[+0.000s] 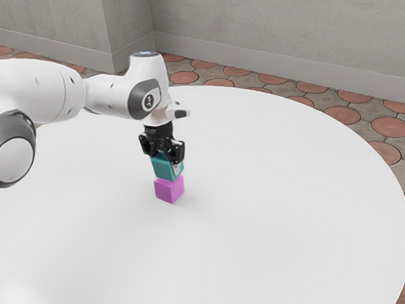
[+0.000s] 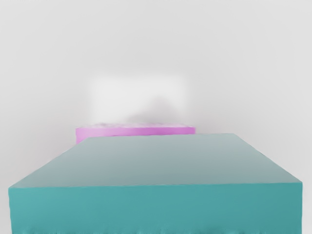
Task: Pick up the blue block with one arm, and put the blue block on the pink block with one arm
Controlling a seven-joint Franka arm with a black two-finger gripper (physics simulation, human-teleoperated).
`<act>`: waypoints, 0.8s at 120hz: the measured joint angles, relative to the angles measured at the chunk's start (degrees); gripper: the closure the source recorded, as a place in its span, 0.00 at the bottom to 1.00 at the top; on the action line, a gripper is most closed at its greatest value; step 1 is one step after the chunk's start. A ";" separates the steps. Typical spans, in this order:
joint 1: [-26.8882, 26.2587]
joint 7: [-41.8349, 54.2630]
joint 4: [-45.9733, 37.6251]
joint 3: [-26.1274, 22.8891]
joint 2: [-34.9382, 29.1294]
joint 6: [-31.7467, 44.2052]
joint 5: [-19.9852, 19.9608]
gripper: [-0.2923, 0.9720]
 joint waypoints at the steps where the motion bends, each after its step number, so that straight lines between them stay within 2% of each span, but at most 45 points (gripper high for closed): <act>1: 0.01 0.04 0.09 0.00 0.08 -0.01 0.00 0.48; 42: 0.76 1.95 2.58 -0.16 2.74 -0.18 -0.01 0.48; 82: 0.78 3.32 0.09 -0.05 0.98 -0.13 -0.51 0.48; 96: 0.85 3.80 0.00 0.01 0.88 -0.17 -2.22 0.40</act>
